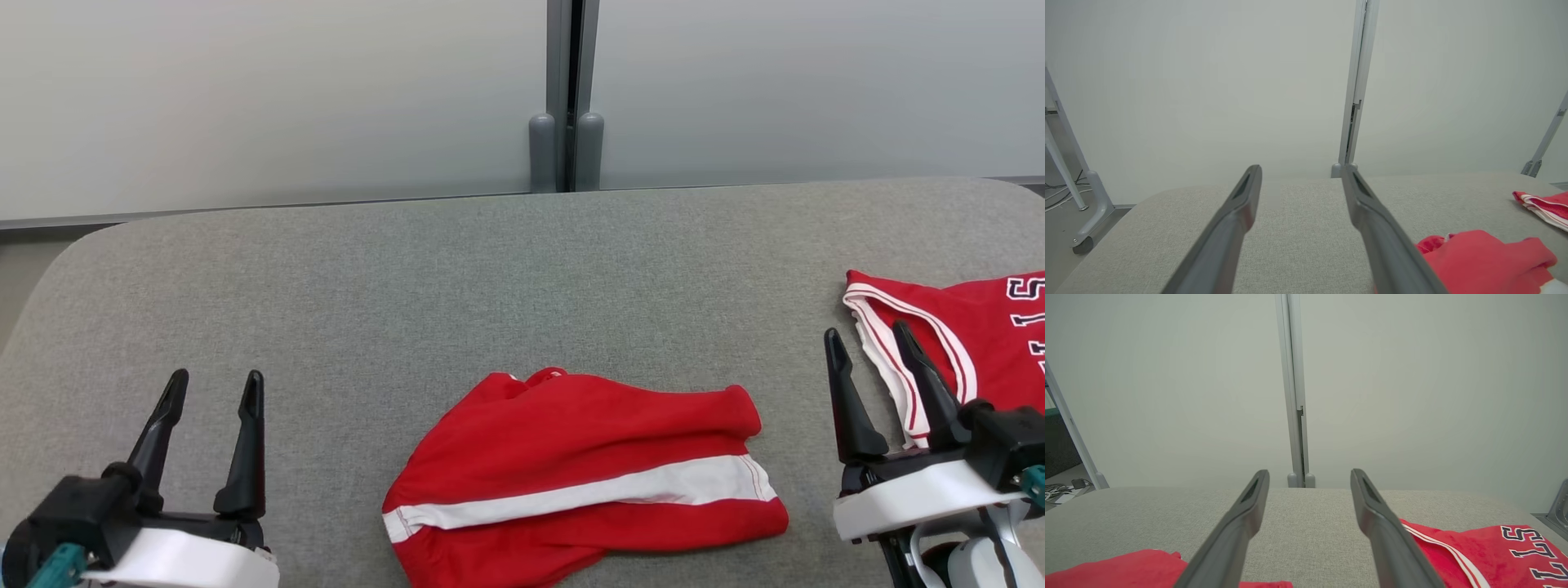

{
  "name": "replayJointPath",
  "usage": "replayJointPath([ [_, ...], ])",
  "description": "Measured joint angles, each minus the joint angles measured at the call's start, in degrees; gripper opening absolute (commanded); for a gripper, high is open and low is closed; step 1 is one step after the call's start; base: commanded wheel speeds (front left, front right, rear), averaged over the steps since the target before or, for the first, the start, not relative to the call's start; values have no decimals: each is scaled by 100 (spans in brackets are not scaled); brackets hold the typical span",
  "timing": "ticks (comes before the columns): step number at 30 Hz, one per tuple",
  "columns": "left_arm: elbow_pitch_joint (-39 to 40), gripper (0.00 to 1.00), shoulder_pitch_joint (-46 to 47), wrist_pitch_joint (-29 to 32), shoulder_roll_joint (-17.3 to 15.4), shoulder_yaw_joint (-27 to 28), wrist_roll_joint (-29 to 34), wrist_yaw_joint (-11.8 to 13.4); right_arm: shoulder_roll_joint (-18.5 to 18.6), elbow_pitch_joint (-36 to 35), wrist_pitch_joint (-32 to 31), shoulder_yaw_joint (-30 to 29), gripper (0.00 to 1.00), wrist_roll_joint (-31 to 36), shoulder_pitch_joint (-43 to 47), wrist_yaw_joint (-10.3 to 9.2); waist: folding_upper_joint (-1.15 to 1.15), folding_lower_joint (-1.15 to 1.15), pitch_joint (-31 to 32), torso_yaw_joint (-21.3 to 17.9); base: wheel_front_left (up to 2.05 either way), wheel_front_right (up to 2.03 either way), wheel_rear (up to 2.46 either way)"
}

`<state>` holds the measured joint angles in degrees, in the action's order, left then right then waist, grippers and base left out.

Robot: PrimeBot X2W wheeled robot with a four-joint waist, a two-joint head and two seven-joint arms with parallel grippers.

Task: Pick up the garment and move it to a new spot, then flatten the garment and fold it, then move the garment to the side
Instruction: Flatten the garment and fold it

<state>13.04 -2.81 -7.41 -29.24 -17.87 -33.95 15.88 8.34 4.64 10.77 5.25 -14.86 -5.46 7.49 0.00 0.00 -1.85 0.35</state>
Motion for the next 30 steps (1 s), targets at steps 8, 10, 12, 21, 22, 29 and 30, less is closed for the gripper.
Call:
replayJointPath([
  [8, -572, 100, -62, -634, 305, 19, 396, 159, -22, -138, 112, 70, 100, 56, 227, 0, 0, 0, 1, -35, 0, 0, 0],
  [10, -677, 100, -62, -682, 425, 42, 396, 131, -41, -138, 135, 85, 100, 67, 270, 0, 0, 0, 11, -35, 0, 0, 0],
  [12, -781, 100, -63, -712, 468, 52, 399, 79, -45, -121, 135, 98, 100, 81, 319, 0, 0, 0, 26, -33, 0, 0, 0],
  [21, -854, 100, -59, -749, 619, 131, 641, -78, -49, -110, 85, -21, 100, 126, 346, 0, 0, 0, 26, -27, 0, 0, 0],
  [22, -851, 100, -59, -749, 623, 131, 677, -80, -49, -112, 82, -32, 100, 129, 346, 0, 0, 0, 28, -24, 0, 0, 0],
  [29, -856, 100, -60, -756, 686, 174, 740, -127, -68, -133, 34, -82, 100, 165, 346, 0, 0, 0, 38, -2, 0, 0, 0],
  [30, -859, 100, -60, -758, 694, 176, 742, -133, -68, -136, 32, -82, 100, 165, 346, 0, 0, 0, 39, 1, 0, 0, 0],
])
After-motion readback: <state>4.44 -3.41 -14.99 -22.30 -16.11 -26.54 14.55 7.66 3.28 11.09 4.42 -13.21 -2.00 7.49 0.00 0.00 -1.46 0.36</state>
